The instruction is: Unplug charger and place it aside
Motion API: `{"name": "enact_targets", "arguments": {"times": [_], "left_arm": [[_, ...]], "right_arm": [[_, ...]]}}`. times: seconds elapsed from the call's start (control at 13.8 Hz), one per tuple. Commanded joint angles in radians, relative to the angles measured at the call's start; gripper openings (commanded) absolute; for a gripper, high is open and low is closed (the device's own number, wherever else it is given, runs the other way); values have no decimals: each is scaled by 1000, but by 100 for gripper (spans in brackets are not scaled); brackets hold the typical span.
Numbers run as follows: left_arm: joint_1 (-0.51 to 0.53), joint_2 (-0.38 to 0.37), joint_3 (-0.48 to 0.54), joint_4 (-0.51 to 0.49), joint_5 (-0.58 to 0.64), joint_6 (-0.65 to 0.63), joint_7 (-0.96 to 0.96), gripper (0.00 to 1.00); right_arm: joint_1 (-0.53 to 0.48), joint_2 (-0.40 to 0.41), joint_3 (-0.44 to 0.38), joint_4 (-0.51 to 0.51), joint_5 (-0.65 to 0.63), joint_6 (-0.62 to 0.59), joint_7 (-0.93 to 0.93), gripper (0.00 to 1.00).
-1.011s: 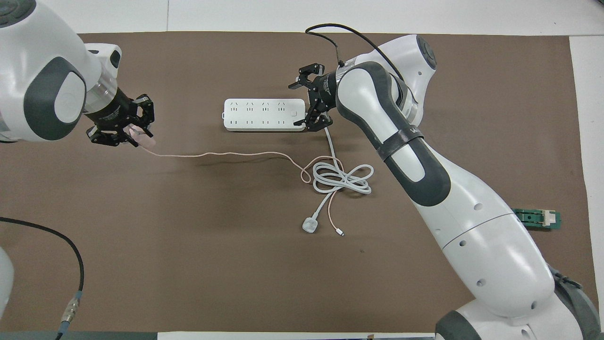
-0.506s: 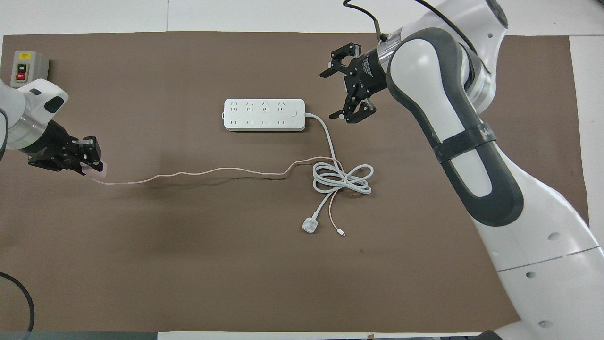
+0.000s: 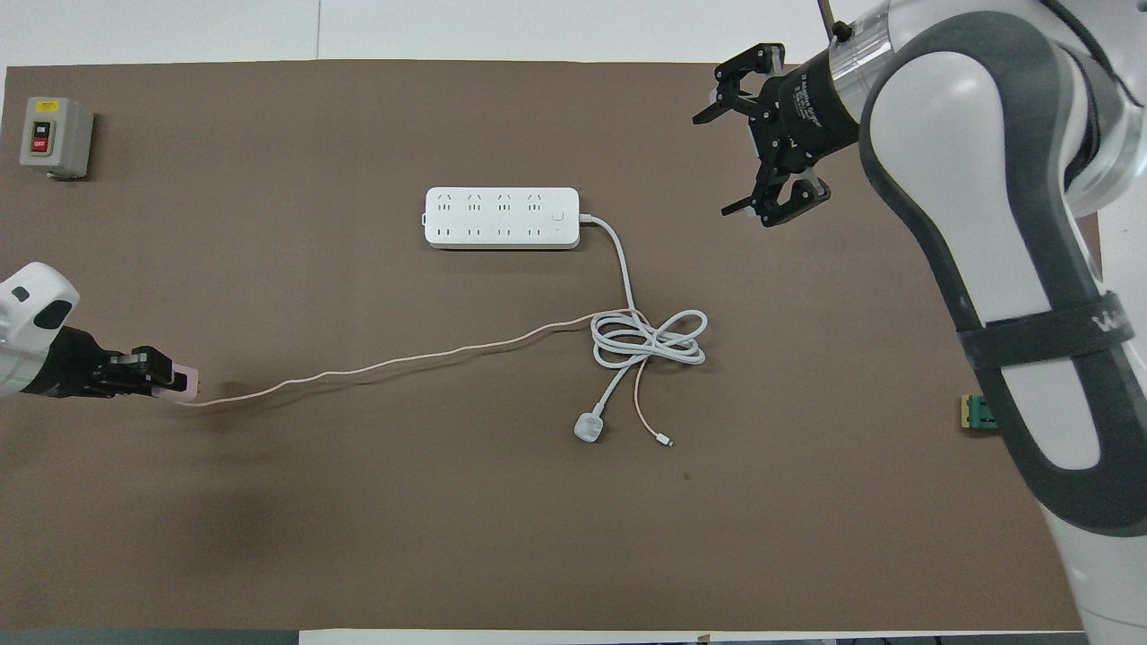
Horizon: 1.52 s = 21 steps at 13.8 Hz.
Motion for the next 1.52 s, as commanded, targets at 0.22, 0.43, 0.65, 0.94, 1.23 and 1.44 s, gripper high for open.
{"name": "enact_targets", "arguments": {"times": [0.22,0.43,0.65,0.94,1.23,1.44], "left_arm": [[64,-86,-7,-216,-44,214,129,61],[70,-77,-4,-212,-23,242,162,100],[102,-45,-4,-106,112,167,151,100],[85,-32,-9,88,124,-19,35,100],[29,-43,-13,233,131,-139,-90,100],[-25,-60,-18,334,190,-247,-209,100]], "right_arm": [[-65,-90,4,-39,-150,-112,-377,100],[-85,-114,4,-39,-250,-160,-653,100],[-91,-152,4,-65,-353,-169,-891,100],[-123,-217,4,-111,-439,-168,-1178,100],[-131,-307,2,-182,-542,-159,-1360,100],[-164,-363,4,-238,-560,-157,-1404,100]]}}
